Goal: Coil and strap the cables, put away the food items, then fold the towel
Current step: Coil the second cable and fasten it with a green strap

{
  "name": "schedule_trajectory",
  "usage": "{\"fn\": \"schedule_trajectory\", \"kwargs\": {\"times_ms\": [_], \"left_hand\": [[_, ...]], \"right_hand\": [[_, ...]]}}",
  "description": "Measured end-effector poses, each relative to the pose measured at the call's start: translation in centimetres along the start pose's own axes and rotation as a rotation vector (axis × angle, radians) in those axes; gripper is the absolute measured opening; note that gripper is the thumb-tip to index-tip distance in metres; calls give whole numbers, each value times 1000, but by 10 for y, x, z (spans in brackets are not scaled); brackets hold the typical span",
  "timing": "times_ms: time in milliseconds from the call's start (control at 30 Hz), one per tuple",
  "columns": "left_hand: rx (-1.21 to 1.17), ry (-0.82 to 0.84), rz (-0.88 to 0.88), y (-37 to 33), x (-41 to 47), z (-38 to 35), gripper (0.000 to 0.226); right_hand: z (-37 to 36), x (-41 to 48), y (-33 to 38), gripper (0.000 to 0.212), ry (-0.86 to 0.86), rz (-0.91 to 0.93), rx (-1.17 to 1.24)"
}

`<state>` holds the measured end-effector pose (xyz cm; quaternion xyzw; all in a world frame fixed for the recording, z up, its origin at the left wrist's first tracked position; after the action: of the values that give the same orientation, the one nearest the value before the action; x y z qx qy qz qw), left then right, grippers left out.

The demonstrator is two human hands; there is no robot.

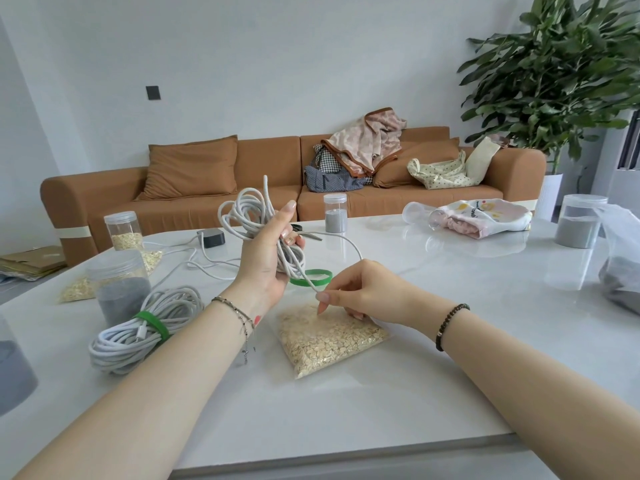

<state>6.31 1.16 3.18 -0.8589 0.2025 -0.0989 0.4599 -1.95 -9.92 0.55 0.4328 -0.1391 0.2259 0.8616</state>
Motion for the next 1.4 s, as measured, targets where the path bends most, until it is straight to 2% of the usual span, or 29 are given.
{"fn": "schedule_trajectory", "kwargs": {"times_ms": [200, 467, 600, 733, 800, 933, 1100, 1167, 1267, 1400], "left_hand": [[-237, 94, -14, -6, -10, -8, 34], [-161, 332, 128, 10, -18, -32, 32], [-99, 391, 196, 19, -20, -39, 27], [-37, 436, 240, 28, -22, -44, 23], [4, 399, 211, 27, -20, -43, 23], [38, 169, 30, 8, -9, -22, 30], [36, -331, -201, -23, -1, 41, 24], [49, -430, -258, -30, -4, 53, 23], [17, -354, -274, -26, -4, 43, 28], [-151, -66, -125, -7, 0, 10, 31]], "right_hand": [[5, 3, -2, 18, -37, 16, -53], [5, 3, -5, 8, -42, -9, -27], [12, 3, -9, 17, -81, -52, -116], [32, 1, -11, 46, -161, -109, -415], [40, 0, -9, 47, -221, -96, -493], [41, 2, -4, 21, -267, 4, -418], [15, 6, 4, 6, -161, 75, -85], [6, 7, 7, 2, -98, 77, 27], [-8, 8, 10, 2, 5, 74, 64], [-19, 6, 2, 6, 75, 11, 22]]}}
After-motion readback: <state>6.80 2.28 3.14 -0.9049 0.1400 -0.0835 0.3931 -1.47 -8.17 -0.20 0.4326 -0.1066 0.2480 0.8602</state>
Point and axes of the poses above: each hand's wrist, its own x-axis towards the middle knuckle, its own z-axis out of the back of the hand, y = z × x, the point moved 10 cm from there along x, towards the middle knuckle, and after that the axes turned 14 degrees about z, right-handed, at the moved point
